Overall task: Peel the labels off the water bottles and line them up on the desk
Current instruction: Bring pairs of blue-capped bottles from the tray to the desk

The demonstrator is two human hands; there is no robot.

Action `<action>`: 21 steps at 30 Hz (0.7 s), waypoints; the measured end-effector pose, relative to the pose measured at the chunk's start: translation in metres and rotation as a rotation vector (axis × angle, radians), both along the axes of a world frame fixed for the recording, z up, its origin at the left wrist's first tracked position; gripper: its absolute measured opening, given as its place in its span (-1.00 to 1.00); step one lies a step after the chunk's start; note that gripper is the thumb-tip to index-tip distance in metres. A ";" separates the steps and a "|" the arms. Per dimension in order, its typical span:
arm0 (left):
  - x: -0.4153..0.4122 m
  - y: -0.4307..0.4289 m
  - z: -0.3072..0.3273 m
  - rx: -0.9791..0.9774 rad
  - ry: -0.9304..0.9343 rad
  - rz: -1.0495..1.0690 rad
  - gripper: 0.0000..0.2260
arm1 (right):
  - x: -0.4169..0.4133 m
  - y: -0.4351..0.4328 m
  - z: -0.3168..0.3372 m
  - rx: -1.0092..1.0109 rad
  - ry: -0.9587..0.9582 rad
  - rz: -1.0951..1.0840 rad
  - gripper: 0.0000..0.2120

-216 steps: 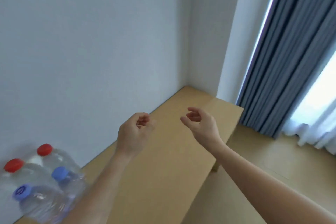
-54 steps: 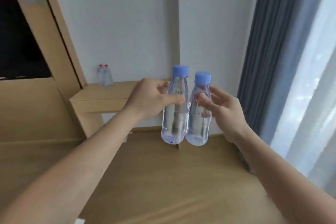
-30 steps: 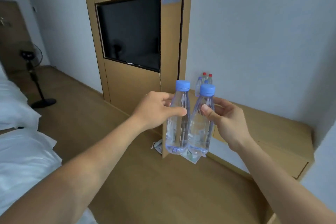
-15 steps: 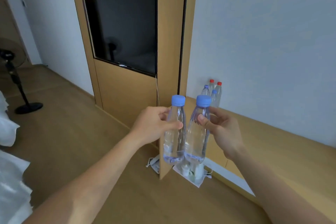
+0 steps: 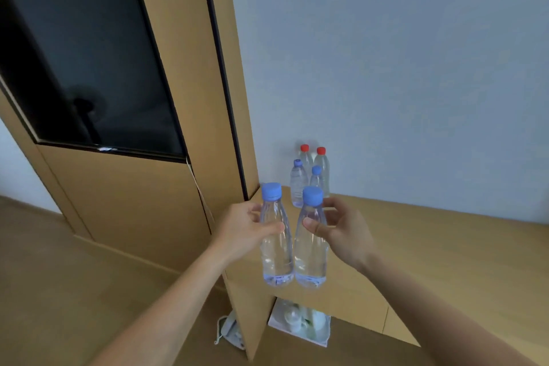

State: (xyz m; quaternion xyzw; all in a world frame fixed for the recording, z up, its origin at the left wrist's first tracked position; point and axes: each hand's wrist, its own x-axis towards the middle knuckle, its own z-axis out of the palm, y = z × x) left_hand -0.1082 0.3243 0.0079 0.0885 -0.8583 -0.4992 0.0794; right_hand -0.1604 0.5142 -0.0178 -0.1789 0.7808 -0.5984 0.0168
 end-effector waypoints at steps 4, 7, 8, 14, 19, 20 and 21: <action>-0.079 -0.004 -0.022 -0.037 -0.062 -0.010 -0.66 | -0.072 -0.011 -0.023 -0.032 -0.037 -0.026 -0.68; -0.132 -0.013 -0.036 -0.052 -0.109 0.009 -0.58 | -0.123 -0.023 -0.038 -0.005 -0.025 -0.021 -0.69; -0.147 -0.016 -0.042 -0.059 -0.122 0.000 -0.63 | -0.137 -0.026 -0.045 0.007 -0.032 -0.021 -0.68; -0.229 -0.034 -0.076 0.011 -0.224 -0.003 -0.62 | -0.201 -0.038 -0.085 0.066 -0.139 -0.108 -0.58; -0.292 -0.046 -0.106 0.002 -0.254 -0.071 -0.50 | -0.238 -0.056 -0.115 0.067 -0.243 -0.226 -0.61; -0.304 -0.050 -0.111 -0.010 -0.256 -0.090 -0.49 | -0.245 -0.061 -0.120 0.076 -0.257 -0.251 -0.59; -0.316 -0.054 -0.117 -0.021 -0.262 -0.102 -0.48 | -0.252 -0.066 -0.123 0.086 -0.269 -0.268 -0.57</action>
